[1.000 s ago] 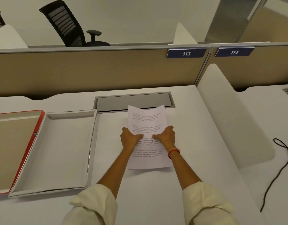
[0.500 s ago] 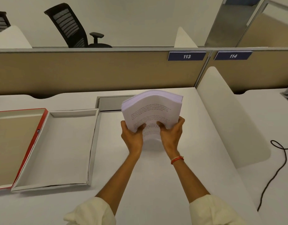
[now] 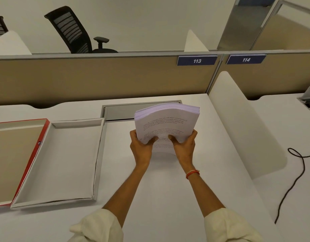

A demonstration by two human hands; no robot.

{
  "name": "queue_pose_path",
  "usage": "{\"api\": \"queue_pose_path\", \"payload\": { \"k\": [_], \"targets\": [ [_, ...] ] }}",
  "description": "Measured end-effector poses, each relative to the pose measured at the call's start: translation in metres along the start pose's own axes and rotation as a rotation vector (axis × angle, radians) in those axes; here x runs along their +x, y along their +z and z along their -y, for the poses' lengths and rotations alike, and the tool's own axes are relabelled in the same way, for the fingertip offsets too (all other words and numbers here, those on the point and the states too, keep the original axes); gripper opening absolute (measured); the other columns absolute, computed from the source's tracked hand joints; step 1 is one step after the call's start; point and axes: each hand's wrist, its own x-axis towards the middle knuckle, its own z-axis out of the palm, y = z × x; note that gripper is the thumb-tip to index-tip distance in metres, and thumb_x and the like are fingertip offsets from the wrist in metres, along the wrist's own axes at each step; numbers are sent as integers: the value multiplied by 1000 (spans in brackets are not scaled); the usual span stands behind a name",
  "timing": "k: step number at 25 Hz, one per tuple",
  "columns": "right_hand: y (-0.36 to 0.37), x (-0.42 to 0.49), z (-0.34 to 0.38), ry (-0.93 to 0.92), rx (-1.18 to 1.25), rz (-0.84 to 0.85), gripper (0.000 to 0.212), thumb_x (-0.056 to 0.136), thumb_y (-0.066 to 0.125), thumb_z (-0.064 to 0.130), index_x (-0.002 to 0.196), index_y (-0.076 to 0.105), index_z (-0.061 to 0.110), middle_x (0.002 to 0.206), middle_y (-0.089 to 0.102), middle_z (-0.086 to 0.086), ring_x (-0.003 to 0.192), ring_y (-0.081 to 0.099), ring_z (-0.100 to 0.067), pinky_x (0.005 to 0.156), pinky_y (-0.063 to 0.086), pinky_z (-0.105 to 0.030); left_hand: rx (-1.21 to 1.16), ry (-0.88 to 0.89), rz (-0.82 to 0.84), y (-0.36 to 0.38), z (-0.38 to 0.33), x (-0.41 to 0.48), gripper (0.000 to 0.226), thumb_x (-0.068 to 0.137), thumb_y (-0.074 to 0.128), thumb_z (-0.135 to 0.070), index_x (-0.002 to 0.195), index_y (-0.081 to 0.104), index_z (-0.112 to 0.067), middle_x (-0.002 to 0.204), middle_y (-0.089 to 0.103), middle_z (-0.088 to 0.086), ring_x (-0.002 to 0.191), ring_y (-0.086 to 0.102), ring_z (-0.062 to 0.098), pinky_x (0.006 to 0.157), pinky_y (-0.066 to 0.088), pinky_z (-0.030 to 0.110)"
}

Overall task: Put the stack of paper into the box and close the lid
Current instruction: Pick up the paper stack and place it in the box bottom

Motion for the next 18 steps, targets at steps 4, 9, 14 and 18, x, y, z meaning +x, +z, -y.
{"api": "queue_pose_path", "payload": {
  "k": [4, 9, 14, 18],
  "targets": [
    [-10, 7, -1, 18, -48, 99, 85, 63, 90, 29, 124, 32, 41, 113, 55, 16, 108, 58, -14, 88, 54, -29, 6, 23, 49, -7, -1, 7, 76, 63, 90, -24, 118, 38, -34, 102, 54, -25, 92, 60, 1, 69, 48, 0],
    [-10, 6, 1, 16, -19, 99, 87, 62, 91, 28, 125, 32, 41, 112, 52, 25, 106, 58, -5, 87, 52, -18, 7, 25, 73, -9, -2, 12, 78, 62, 90, -27, 120, 39, -36, 105, 54, -26, 95, 60, 4, 70, 46, -1],
    [-6, 4, -1, 44, 12, 47, 82, 63, 91, 28, 122, 35, 39, 112, 54, 25, 106, 58, -3, 78, 54, -9, 24, -8, 90, -13, 4, 18, 71, 60, 89, -32, 106, 40, -55, 106, 55, -28, 96, 61, 4, 70, 48, 1],
    [0, 5, 0, 58, 14, 13, 75, 66, 89, 27, 117, 35, 33, 109, 56, 21, 101, 61, -6, 73, 55, -9, 63, -28, 107, -11, 3, 27, 61, 62, 85, -38, 102, 41, -49, 100, 57, -25, 90, 63, 5, 64, 49, 3]
  ]
}}
